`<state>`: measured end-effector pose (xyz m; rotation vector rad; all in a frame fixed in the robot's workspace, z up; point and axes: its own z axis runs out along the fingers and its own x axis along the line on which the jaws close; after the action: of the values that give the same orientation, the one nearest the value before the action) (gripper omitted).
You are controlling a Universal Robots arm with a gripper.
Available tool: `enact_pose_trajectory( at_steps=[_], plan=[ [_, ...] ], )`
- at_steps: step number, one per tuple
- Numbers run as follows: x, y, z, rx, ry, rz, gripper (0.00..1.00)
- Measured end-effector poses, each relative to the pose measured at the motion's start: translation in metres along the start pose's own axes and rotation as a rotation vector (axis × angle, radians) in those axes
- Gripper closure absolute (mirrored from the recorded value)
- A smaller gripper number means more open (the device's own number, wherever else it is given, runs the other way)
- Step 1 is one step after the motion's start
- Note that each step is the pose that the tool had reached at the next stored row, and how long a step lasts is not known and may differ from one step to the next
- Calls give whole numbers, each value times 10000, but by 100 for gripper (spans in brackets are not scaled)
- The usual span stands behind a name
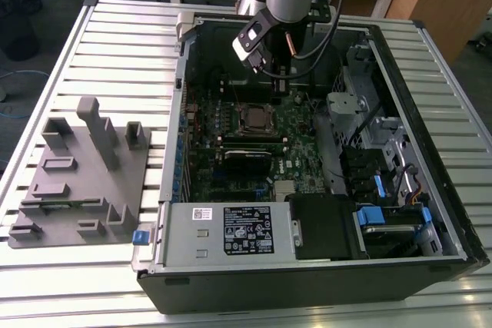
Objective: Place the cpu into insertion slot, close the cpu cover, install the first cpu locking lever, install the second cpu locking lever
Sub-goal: 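Close the cpu cover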
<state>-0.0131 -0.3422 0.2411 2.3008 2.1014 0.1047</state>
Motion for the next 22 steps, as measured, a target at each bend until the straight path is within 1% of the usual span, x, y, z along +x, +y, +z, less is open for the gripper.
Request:
enact_pose_trajectory(
  at_steps=[2, 3, 4, 5, 6, 7, 8, 15, 17, 22],
  plan=[
    [0, 0, 0, 2, 2, 0, 89],
    [0, 0, 2, 25, 1, 1, 89],
    [0, -1, 4, 85, -4, 3, 89],
    [0, -1, 6, 163, -13, 6, 89],
    [0, -1, 9, 271, -24, 8, 89],
    [0, -1, 13, 403, -35, 12, 89],
    [-1, -1, 13, 466, -42, 14, 89],
    [-1, -6, 14, 471, -42, 14, 89],
    [-4, -37, 16, 471, -39, 13, 89],
    [-16, -172, 25, 471, -41, 14, 89]
  ],
)
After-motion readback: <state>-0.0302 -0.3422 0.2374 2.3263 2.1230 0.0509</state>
